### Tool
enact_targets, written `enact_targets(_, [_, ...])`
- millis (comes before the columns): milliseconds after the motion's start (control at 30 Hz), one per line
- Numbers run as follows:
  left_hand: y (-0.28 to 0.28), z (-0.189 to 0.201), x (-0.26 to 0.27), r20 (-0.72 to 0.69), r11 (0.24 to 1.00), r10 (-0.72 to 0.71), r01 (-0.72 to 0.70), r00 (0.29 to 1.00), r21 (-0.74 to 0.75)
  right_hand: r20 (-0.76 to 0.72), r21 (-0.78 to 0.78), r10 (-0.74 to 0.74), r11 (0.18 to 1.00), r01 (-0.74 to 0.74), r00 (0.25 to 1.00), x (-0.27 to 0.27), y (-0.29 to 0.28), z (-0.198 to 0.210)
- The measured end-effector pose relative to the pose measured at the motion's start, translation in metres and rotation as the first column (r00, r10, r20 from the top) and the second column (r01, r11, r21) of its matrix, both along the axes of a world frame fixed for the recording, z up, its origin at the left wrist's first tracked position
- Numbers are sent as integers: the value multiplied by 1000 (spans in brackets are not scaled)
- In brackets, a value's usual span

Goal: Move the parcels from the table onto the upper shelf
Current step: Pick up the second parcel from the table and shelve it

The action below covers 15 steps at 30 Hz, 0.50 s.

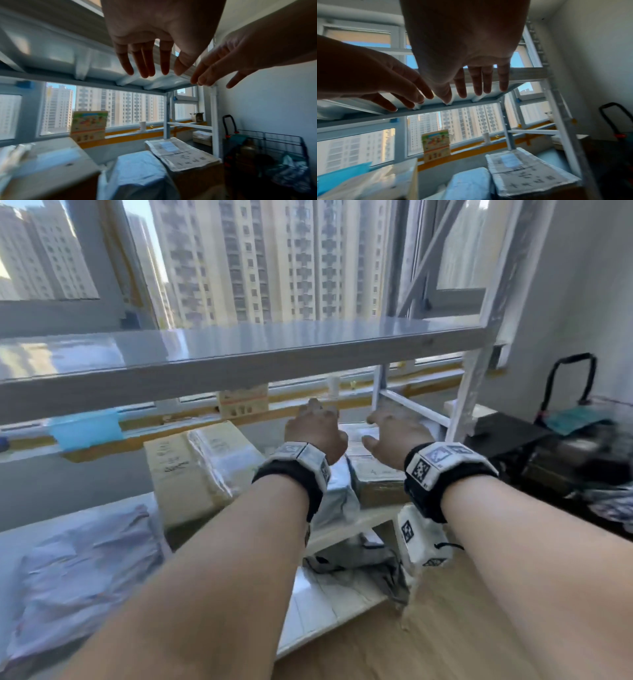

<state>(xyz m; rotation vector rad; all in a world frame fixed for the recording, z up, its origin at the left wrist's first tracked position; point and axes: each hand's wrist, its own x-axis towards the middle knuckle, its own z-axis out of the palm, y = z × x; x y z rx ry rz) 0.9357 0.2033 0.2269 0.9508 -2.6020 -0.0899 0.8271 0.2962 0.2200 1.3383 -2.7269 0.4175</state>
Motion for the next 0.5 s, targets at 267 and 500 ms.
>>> enact_targets(267, [95,-52,-164,199,986,-136,113,970,122,50,167,-109,981,100,993,-148,104,-49])
enact_targets(500, [151,-92,-265,241,968,-186,136,952,209,93,243,-174,959,147,980,-245,161,-90])
